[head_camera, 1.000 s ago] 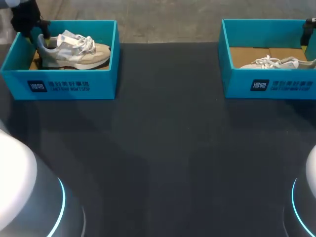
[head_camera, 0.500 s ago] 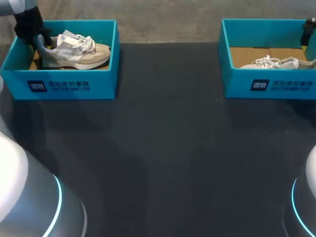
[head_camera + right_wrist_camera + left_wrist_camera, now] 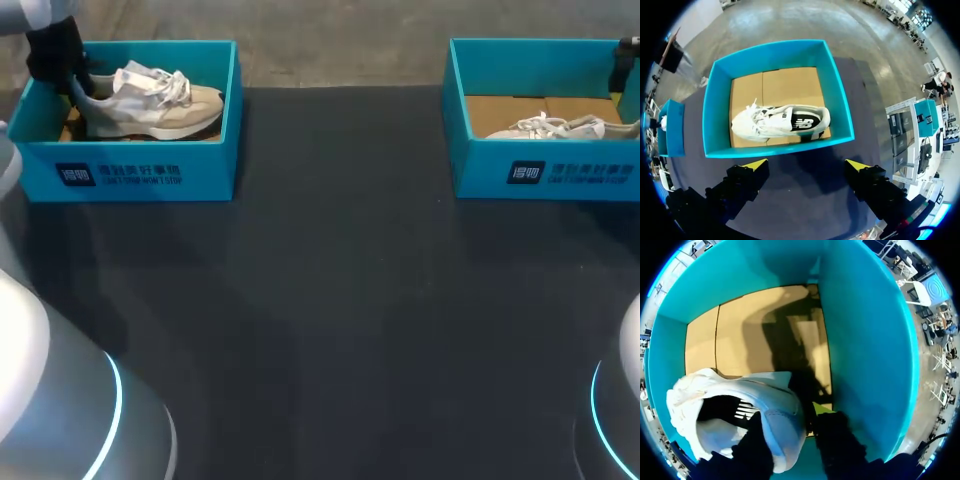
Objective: Take the shoe out of the shoebox, open the shoe tongue, remove and reinsert the insole, then place the shoe into the shoebox
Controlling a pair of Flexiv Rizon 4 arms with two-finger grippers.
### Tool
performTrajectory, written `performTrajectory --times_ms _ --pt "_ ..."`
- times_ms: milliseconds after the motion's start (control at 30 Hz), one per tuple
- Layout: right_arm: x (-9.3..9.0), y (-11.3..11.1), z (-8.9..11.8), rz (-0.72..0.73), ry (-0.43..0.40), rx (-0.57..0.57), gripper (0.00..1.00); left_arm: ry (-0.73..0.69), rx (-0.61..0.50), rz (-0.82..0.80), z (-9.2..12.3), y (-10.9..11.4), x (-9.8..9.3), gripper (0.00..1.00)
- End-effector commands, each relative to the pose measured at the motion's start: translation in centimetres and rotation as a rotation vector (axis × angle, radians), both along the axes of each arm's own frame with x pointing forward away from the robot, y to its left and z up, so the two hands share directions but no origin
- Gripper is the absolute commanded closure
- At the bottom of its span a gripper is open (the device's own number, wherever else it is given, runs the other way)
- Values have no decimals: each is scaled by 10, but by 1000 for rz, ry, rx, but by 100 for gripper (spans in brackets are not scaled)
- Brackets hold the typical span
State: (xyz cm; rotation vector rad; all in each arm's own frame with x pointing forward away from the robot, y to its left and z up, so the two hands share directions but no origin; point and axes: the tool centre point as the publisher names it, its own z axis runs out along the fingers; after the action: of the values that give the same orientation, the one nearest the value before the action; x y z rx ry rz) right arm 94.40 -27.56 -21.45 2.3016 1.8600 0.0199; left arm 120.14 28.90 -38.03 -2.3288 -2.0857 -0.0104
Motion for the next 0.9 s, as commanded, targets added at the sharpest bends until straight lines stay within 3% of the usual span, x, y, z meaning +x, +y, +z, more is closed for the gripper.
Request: performTrajectory --times_ms 33,100,167,467,900 --pt "-1 0 0 0 -2 0 0 43 0 -6 5 4 6 87" --pt "-1 0 0 0 -2 0 0 42 4 -10 7 5 5 96" --pt "-1 0 0 0 -2 0 0 40 6 -13 10 5 4 100" --pt "-1 0 0 0 -2 0 0 26 18 -40 36 3 -5 100" --pt "-1 0 0 0 -2 0 0 -3 41 79 106 -2 -20 100"
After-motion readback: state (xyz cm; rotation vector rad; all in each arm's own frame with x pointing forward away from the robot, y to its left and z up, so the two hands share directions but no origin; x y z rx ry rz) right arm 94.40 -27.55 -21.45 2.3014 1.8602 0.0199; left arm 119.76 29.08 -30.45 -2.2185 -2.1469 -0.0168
